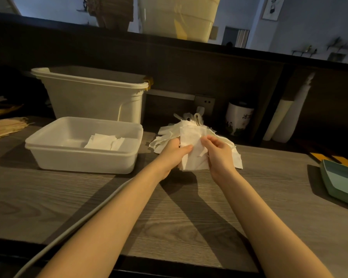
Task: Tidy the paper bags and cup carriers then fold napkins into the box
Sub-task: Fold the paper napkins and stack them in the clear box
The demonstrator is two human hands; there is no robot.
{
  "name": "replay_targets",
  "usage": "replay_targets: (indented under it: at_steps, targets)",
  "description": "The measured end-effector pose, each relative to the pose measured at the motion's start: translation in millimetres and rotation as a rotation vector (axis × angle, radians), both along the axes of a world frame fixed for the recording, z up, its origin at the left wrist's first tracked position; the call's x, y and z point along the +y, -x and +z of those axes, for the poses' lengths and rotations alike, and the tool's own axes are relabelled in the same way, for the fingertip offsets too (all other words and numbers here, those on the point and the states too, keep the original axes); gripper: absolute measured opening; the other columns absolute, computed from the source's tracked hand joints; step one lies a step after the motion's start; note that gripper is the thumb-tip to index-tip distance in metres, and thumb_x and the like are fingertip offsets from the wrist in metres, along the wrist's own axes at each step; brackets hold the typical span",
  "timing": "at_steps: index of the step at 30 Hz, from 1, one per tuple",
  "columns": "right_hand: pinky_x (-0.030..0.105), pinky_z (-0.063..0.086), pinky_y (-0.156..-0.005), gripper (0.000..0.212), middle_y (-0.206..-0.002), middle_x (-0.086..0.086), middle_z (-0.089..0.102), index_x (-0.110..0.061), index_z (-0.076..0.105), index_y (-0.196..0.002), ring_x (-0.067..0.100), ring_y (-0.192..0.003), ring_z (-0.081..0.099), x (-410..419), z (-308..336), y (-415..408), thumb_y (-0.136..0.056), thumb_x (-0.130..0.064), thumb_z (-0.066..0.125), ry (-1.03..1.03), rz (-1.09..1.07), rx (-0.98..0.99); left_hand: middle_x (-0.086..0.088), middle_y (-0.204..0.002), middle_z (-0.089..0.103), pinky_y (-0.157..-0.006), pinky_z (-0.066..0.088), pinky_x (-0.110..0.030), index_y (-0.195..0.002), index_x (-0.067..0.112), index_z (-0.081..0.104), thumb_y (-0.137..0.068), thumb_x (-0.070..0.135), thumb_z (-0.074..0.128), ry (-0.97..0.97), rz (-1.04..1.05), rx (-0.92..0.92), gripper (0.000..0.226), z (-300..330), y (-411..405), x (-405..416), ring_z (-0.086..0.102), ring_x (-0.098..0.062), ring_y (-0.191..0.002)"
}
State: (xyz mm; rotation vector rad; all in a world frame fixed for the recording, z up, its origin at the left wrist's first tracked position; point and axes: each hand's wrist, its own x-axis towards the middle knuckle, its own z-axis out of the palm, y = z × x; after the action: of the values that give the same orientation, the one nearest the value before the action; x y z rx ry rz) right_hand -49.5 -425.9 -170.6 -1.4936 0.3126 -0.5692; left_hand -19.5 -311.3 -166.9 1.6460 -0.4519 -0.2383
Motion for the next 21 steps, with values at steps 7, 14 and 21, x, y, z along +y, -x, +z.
replay_targets:
  at_steps: [7, 14, 21]
  targets:
    - [0.013, 0.041, -0.067, 0.020, -0.095, -0.005, 0.062, -0.012, 0.063, -0.109, 0.002, -0.082, 0.054, -31.1, 8.7, 0.1, -0.093, -0.021, 0.057, 0.359, -0.130, 0.003, -0.005, -0.128, 0.051, -0.084, 0.047, -0.032, -0.135, 0.014, 0.041, -0.097, 0.020, 0.046, 0.037, 0.129, 0.072, 0.038, 4.3, -8.7, 4.0, 0.050, -0.022, -0.116]
    - [0.034, 0.046, -0.085, 0.028, -0.118, 0.005, 0.058, -0.016, 0.063, -0.114, 0.020, -0.106, 0.054, -66.1, -16.2, -1.7, -0.090, -0.028, 0.061, 1.076, -0.267, 0.268, -0.006, -0.129, 0.052, -0.095, 0.047, -0.041, -0.135, 0.015, 0.041, -0.097, 0.020, 0.046, 0.093, 0.243, 0.108, 0.038, 6.8, -16.8, 12.4, 0.052, -0.025, -0.116]
    - [0.034, 0.045, -0.086, 0.039, -0.123, 0.003, 0.056, -0.017, 0.064, -0.115, 0.022, -0.111, 0.051, -75.4, -24.7, -5.3, -0.085, -0.042, 0.064, 1.149, -0.211, 0.482, -0.006, -0.129, 0.053, -0.096, 0.046, -0.042, -0.135, 0.016, 0.042, -0.097, 0.022, 0.047, 0.063, 0.238, 0.116, 0.039, 5.4, -16.3, 12.7, 0.052, -0.024, -0.116]
